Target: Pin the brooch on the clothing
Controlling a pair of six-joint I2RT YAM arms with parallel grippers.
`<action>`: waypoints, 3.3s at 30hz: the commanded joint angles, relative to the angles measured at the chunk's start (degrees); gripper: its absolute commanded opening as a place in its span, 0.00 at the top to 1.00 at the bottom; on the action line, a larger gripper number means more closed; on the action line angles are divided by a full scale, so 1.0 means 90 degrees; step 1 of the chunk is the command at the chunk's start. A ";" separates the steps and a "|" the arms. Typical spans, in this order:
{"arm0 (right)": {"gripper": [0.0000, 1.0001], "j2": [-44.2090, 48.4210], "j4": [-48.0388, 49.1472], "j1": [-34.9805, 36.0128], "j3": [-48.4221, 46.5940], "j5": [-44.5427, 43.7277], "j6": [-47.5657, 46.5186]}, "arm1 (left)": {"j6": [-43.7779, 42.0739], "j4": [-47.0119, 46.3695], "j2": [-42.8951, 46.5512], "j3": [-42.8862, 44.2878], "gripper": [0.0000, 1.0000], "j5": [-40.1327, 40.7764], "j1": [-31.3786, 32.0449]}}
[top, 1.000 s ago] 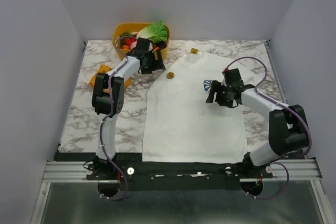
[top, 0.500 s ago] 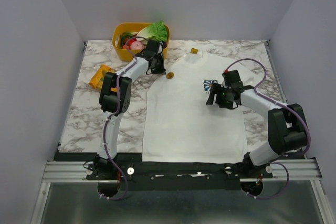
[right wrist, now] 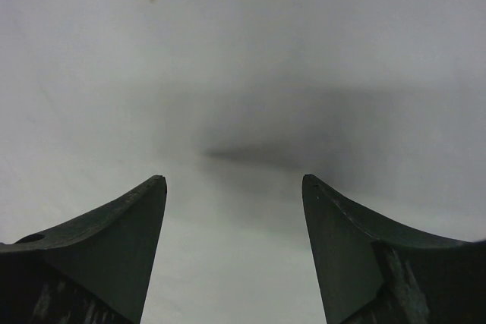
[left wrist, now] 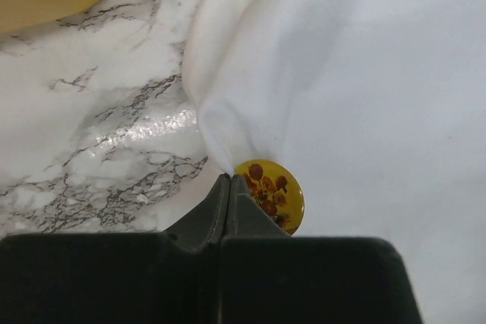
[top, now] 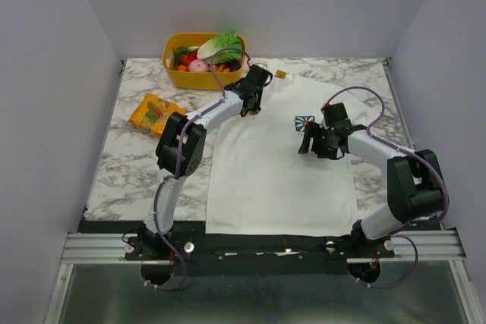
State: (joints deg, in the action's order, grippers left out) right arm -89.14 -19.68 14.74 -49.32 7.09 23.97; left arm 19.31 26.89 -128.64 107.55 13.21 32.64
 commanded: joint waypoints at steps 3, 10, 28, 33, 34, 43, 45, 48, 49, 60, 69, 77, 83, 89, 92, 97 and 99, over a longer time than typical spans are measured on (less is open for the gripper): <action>0.20 -0.0027 0.0107 0.0022 0.0119 -0.0085 -0.0026 | -0.0622 -0.0439 0.0680 -0.0396 1.00 0.1657 0.0552; 0.20 -0.0144 0.0185 0.0012 0.0168 -0.0036 0.0032 | -0.0885 -0.0449 0.0631 -0.0524 1.00 0.0945 0.1196; 0.20 -0.0154 0.0195 0.0012 0.0236 -0.0075 0.0013 | -0.0214 -0.1464 0.1783 -0.1616 0.26 -0.2228 0.0671; 0.20 -0.0154 0.0204 0.0022 0.0236 -0.0095 -0.0007 | 0.0538 -0.1856 0.1590 -0.1784 0.27 -0.3147 -0.0207; 0.20 -0.0154 0.0195 0.0012 0.0236 -0.0095 0.0003 | 0.0608 -0.1885 0.1511 -0.1745 0.28 -0.3447 -0.0306; 0.20 -0.0124 0.0195 0.0022 0.0246 -0.0075 -0.0026 | 0.0823 -0.1983 0.0759 -0.1306 0.32 -0.3900 -0.0561; 0.20 -0.0095 0.0185 0.0022 0.0246 -0.0075 -0.0036 | 0.0813 -0.1924 0.0651 -0.1286 0.34 -0.3909 -0.0561; 0.20 -0.0076 0.0156 0.0022 0.0236 -0.0075 -0.0055 | 0.0852 -0.2040 0.0621 -0.1412 0.35 -0.3958 -0.0600; 0.20 -0.0076 0.0165 0.0022 0.0236 -0.0075 -0.0065 | 0.0872 -0.2109 0.0631 -0.1567 0.34 -0.3968 -0.0619; 0.20 -0.0066 0.0136 0.0012 0.0226 -0.0046 -0.0075 | 0.0979 -0.2051 0.0465 -0.1754 0.40 -0.3978 -0.0853; 0.20 -0.0027 0.0077 0.0022 0.0197 -0.0007 -0.0124 | 0.1360 -0.2373 0.0815 -0.2583 0.43 -0.4222 -0.1341; 0.20 0.0002 0.0048 0.0022 0.0207 0.0032 -0.0182 | 0.1194 -0.2169 0.1861 -0.3843 0.35 -0.3529 -0.1508; 0.20 0.0002 0.0048 0.0022 0.0275 0.0042 -0.0192 | 0.1291 -0.2062 0.2613 -0.4693 0.32 -0.3069 -0.1625; 0.20 0.0080 0.0039 0.0022 0.0314 0.0032 -0.0192 | 0.1545 -0.2333 0.2594 -0.5006 0.34 -0.3645 -0.1674; 0.20 0.0090 0.0038 0.0022 0.0304 0.0032 -0.0202 | 0.1682 -0.2460 0.2419 -0.5026 0.37 -0.3801 -0.1664; 0.20 0.0090 0.0038 0.0022 0.0314 0.0032 -0.0182 | 0.1829 -0.2812 0.2233 -0.5017 0.47 -0.4230 -0.1654; 0.20 0.0100 0.0029 0.0012 0.0324 0.0032 -0.0182 | 0.1868 -0.2900 0.2165 -0.4967 0.56 -0.4407 -0.1645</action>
State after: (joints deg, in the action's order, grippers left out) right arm -89.17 -18.61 14.74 -47.90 7.14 22.85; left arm 34.59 3.88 -107.33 62.70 -21.39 17.65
